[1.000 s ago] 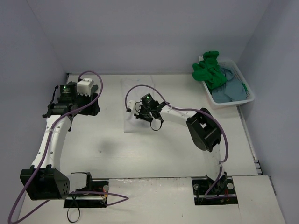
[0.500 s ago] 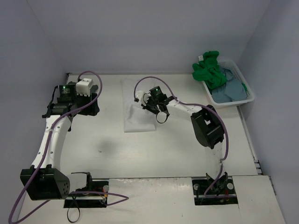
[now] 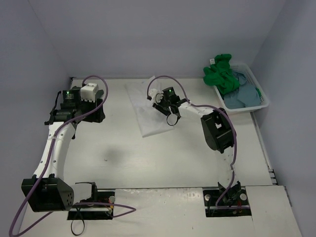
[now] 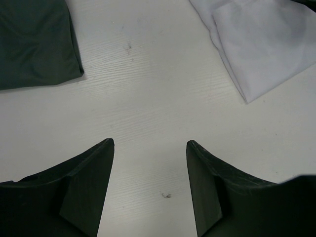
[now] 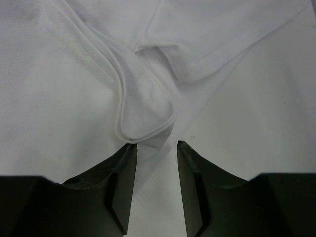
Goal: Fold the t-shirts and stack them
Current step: Fold the rectangle-folded T-shirt at the center of the board, then smooth out the 2/3-rectangle-folded T-shirt at the center of the board.
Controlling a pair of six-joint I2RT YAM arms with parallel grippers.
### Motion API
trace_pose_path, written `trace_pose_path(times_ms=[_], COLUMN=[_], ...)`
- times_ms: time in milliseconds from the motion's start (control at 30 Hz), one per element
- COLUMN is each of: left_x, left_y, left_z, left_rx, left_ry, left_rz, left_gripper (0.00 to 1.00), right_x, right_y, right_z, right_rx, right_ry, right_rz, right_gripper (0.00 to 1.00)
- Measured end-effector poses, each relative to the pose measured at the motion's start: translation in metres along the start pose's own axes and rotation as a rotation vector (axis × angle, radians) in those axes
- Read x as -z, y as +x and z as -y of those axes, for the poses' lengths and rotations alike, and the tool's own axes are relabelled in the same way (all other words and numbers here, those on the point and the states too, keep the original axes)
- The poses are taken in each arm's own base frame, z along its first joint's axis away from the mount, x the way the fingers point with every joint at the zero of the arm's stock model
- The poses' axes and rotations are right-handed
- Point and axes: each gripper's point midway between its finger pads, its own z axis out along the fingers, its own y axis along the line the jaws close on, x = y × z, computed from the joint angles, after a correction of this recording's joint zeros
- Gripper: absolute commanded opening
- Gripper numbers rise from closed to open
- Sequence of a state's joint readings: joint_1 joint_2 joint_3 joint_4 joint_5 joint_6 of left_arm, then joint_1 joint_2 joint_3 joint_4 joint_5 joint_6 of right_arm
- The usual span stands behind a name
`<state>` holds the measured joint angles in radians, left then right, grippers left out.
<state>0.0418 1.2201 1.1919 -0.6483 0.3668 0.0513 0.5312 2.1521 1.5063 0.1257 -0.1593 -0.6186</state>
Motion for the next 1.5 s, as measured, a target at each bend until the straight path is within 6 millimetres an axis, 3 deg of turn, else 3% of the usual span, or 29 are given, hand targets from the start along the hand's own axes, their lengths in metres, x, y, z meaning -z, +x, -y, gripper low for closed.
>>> trace_pose_path(times_ms=[433, 633, 733, 900, 933, 1033, 1067, 1133, 1333, 1500], left_x=[0.002, 0.002, 0.001, 0.000, 0.000, -0.001, -0.003, -0.009, -0.055, -0.096], left_y=[0.003, 0.003, 0.005, 0.007, 0.007, 0.008, 0.008, 0.009, -0.001, 0.003], left_z=[-0.001, -0.001, -0.001, -0.001, -0.001, 0.001, 0.002, 0.005, 0.030, 0.081], left_rx=[0.009, 0.009, 0.012, 0.014, 0.014, 0.019, 0.023, 0.031, 0.006, -0.046], left_ry=[0.000, 0.001, 0.001, 0.002, 0.002, 0.014, 0.024, 0.052, 0.180, 0.330], left_rz=[0.003, 0.004, -0.002, -0.007, -0.007, -0.009, -0.014, -0.030, -0.119, -0.150], left_gripper=[0.55, 0.55, 0.55, 0.55, 0.53, 0.29, 0.13, 0.00, 0.00, 0.00], right_x=[0.005, 0.006, 0.009, 0.026, 0.028, 0.029, 0.029, 0.028, 0.026, 0.026], right_y=[0.006, 0.007, 0.011, -0.004, -0.008, -0.016, -0.016, -0.015, -0.014, -0.013], right_z=[0.046, 0.047, 0.039, 0.027, 0.027, 0.025, 0.023, 0.016, -0.003, -0.012], right_rx=[-0.054, -0.066, -0.073, -0.074, -0.076, -0.074, -0.074, -0.083, -0.114, -0.144], right_ry=[0.284, 0.302, 0.275, 0.203, 0.197, 0.173, 0.160, 0.128, 0.031, -0.016], right_rz=[-0.028, -0.019, -0.022, 0.025, 0.039, 0.064, 0.066, 0.065, 0.070, 0.078], right_gripper=[0.35, 0.31, 0.27, 0.02, 0.00, 0.00, 0.00, 0.00, 0.00, 0.00])
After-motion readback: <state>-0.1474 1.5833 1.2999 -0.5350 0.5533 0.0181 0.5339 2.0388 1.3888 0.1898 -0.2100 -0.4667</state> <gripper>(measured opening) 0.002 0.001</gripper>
